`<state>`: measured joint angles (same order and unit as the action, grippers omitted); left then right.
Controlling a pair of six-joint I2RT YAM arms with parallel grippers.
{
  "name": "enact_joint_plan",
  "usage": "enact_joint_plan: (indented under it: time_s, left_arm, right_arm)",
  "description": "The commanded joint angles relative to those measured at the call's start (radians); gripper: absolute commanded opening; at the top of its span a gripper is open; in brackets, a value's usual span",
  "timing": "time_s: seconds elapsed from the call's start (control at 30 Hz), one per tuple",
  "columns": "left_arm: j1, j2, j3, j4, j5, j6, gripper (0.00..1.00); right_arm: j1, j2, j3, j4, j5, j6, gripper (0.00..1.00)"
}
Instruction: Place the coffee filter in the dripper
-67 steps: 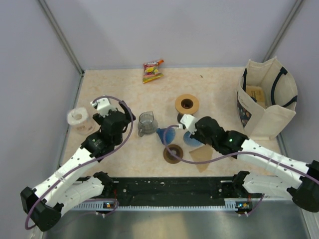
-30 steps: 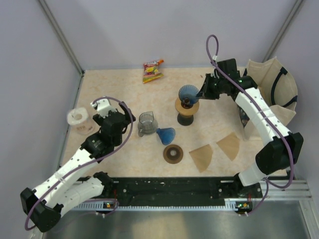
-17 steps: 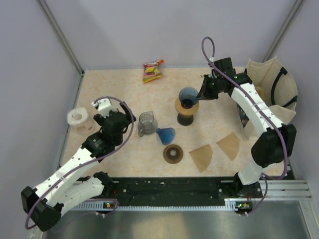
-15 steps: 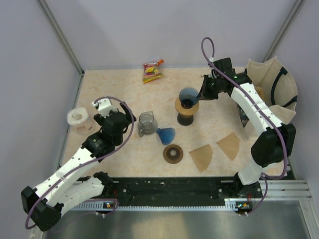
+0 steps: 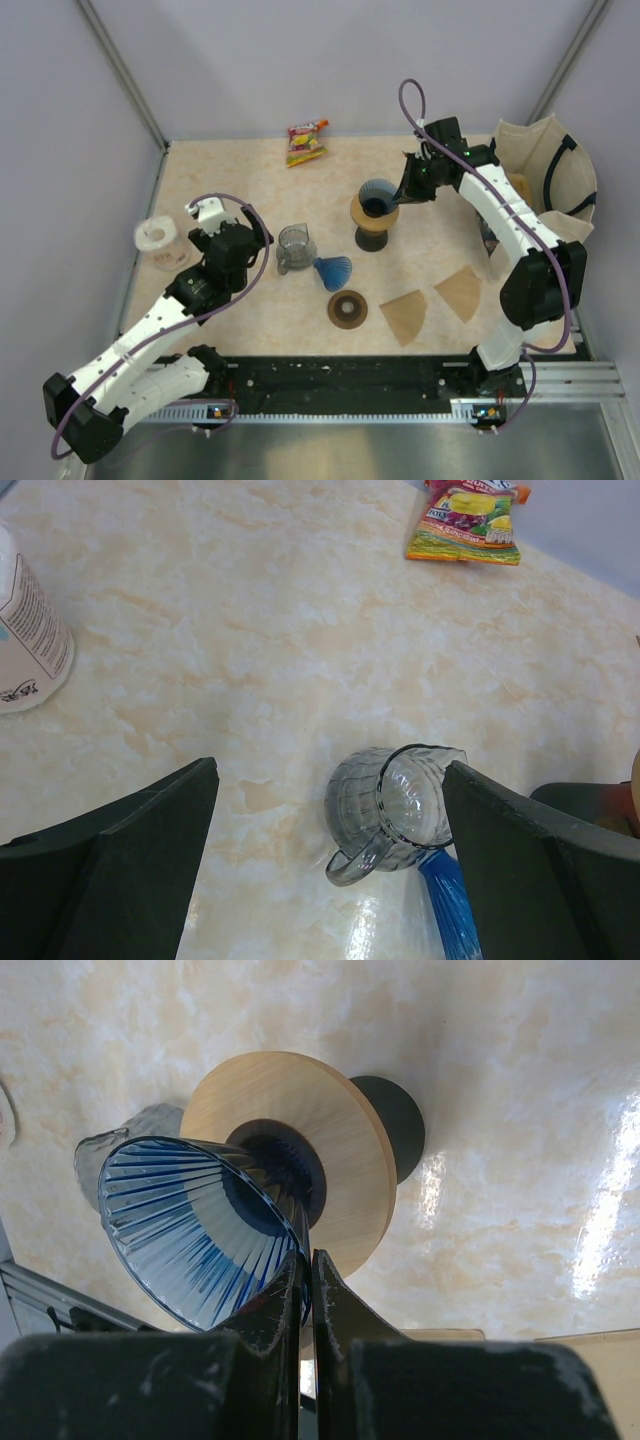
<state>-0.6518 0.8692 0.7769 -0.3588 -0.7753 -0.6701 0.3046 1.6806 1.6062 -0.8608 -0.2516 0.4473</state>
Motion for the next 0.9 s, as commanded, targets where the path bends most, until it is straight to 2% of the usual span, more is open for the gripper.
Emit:
enact_joint_plan:
  time_s: [0.0, 0.23, 0.47, 0.67, 0.73, 0.87]
  left_arm:
    - [0.001, -0.009, 0.002, 0.029, -0.021, 0.006, 0.99]
    - [0.001, -0.007, 0.007, 0.029, -0.022, 0.009, 0.99]
    - [0.001, 0.008, 0.05, 0.027, 0.065, 0.006, 0.99]
    - [0.003, 0.076, 0.137, 0.147, 0.35, 0.018, 0.99]
    - [0.003, 0.135, 0.2, 0.178, 0.456, 0.027, 0.99]
    - [0.003, 0.302, 0.347, 0.185, 0.559, 0.044, 0.98]
  right_arm:
    - [-0.004, 0.033, 0.035, -0.018, 0.052, -0.021, 0.0]
    - [0.017, 0.068, 0.099, -0.099, 0.127, -0.047, 0.0]
    - [0.057, 0.125, 0.199, -0.191, 0.199, -0.07, 0.0]
    - [0.059, 0.134, 0.212, -0.201, 0.198, -0.078, 0.0]
    - [0.062, 0.137, 0.21, -0.201, 0.195, -0.082, 0.0]
    - [0.06, 0.14, 0.204, -0.199, 0.186, -0.088, 0.0]
